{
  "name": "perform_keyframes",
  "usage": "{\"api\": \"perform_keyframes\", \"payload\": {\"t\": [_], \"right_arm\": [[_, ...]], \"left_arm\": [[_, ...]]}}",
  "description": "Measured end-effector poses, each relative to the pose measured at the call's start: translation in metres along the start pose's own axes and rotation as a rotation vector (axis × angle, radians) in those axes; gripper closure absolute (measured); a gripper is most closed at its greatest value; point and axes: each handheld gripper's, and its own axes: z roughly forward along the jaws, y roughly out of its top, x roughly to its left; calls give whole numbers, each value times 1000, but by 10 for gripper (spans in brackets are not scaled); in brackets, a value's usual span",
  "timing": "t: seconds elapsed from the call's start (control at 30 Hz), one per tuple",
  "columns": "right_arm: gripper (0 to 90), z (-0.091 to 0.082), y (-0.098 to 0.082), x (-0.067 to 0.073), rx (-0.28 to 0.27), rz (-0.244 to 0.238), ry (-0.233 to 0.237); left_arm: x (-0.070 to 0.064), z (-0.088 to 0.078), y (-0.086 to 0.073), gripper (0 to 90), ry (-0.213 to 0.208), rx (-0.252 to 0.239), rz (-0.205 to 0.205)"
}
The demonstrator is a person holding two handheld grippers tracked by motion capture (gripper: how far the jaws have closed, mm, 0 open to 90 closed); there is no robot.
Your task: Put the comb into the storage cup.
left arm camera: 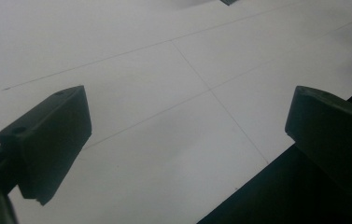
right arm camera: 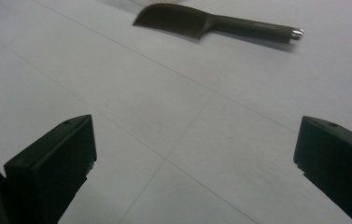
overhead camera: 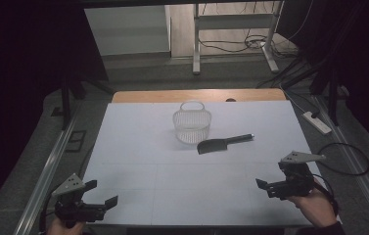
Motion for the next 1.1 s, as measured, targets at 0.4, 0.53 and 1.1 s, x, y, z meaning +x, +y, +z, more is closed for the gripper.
{"api": "perform_keyframes", "payload": {"t": [0.4,0.53,1.1], "right_arm": [[0,14,15,0,9,-34,15],[0,18,18,-2,15,-33,-1],[0,39,36,-8,32,-50,-6]], "left_arm": [[0,1,0,15,-1,4,1],[0,1,0,15,-1,4,2],[1,1,0,16,-3,3,-1]]}}
